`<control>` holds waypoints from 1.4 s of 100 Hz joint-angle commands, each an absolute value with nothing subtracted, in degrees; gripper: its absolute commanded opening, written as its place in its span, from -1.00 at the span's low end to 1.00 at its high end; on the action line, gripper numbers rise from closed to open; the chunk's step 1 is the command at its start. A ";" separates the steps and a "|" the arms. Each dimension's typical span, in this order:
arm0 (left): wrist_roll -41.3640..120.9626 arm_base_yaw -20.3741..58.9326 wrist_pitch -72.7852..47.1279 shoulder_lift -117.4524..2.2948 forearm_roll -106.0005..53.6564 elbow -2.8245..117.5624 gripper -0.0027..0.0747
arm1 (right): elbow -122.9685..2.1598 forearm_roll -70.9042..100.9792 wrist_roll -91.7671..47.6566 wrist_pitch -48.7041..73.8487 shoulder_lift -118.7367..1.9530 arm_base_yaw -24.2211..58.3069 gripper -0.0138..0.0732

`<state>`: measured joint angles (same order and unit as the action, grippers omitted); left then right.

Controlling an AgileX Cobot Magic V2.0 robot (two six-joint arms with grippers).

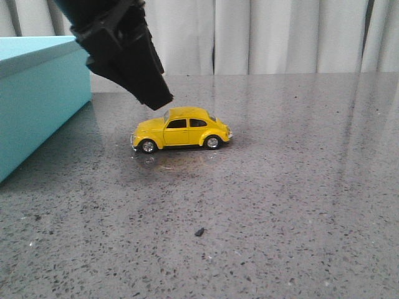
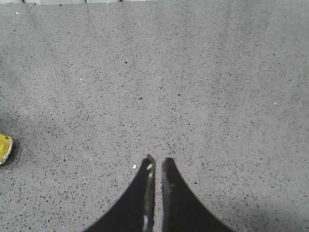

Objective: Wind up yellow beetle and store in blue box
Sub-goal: 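Lower the left gripper around the car and close on it, then lift the car with the left gripper and carry it over the blue box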

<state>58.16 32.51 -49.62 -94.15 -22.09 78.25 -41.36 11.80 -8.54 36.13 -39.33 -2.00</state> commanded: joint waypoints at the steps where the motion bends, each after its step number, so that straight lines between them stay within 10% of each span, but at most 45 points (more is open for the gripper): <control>1: 58.22 32.77 -49.84 -93.99 -24.70 82.23 0.30 | -42.69 12.59 -9.08 31.95 -39.03 -1.92 -0.80; 81: 58.32 32.77 -55.52 -102.93 -24.22 88.31 0.30 | -42.69 13.33 -9.08 32.00 -39.03 -1.92 -0.80; 140: 57.87 32.77 -59.90 -103.43 -24.41 89.50 -0.83 | -42.69 13.33 -9.08 32.00 -39.03 -1.92 -0.80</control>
<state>58.28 32.51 -58.56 -106.03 -22.60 87.01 -41.36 12.86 -8.54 36.13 -39.33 -2.00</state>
